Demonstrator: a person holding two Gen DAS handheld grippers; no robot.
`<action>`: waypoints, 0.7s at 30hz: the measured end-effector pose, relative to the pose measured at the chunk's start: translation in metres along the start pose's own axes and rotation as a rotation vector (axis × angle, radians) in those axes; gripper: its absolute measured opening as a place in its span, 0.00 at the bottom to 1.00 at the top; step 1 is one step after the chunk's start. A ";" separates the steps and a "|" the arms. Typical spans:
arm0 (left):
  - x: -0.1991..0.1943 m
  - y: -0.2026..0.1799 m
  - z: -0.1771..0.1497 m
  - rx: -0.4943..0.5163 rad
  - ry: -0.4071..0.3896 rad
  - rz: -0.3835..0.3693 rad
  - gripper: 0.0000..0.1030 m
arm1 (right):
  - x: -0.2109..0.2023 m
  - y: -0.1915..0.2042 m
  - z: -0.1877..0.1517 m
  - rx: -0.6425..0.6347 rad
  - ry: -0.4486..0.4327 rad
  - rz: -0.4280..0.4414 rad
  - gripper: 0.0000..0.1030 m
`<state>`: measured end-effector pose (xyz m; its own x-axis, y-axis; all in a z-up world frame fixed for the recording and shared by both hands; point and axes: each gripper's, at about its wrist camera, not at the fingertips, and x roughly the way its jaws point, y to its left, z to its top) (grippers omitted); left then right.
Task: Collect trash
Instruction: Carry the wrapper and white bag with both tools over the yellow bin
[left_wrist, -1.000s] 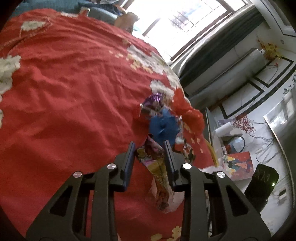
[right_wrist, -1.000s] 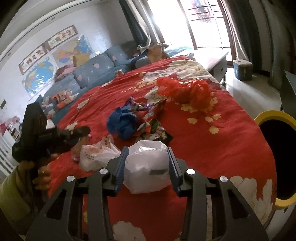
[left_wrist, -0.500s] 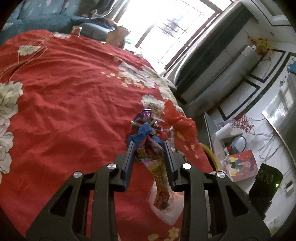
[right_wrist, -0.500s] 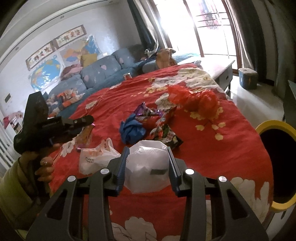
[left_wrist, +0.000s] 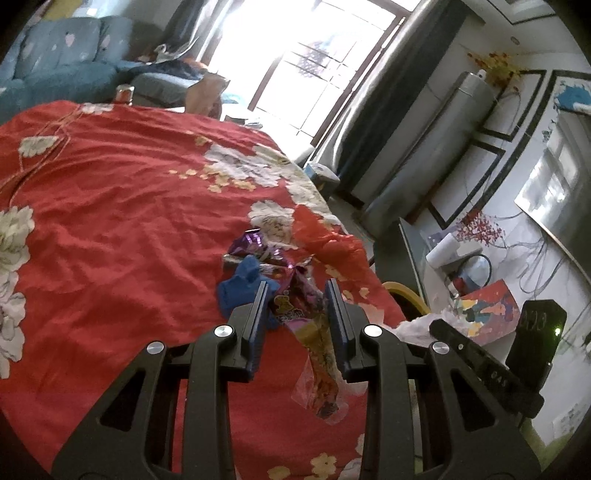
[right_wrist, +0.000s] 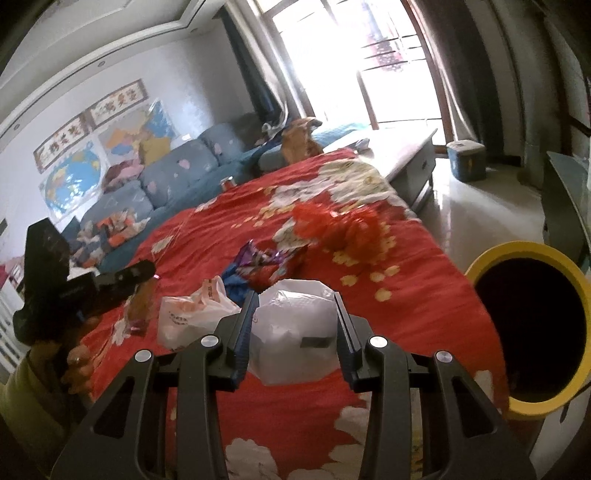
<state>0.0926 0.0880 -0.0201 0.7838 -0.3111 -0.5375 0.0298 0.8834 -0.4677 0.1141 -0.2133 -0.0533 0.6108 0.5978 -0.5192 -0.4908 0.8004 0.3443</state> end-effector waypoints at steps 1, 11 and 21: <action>0.000 -0.002 0.000 0.005 -0.002 0.000 0.23 | -0.002 -0.003 0.001 0.006 -0.007 -0.004 0.36; 0.006 -0.027 -0.004 0.062 0.005 -0.010 0.23 | -0.019 -0.026 0.011 0.051 -0.064 -0.044 0.36; 0.019 -0.061 -0.009 0.137 0.025 -0.048 0.23 | -0.036 -0.050 0.020 0.089 -0.124 -0.098 0.36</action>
<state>0.1000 0.0250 -0.0087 0.7641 -0.3608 -0.5348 0.1522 0.9064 -0.3940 0.1290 -0.2744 -0.0364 0.7276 0.5129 -0.4555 -0.3712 0.8528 0.3674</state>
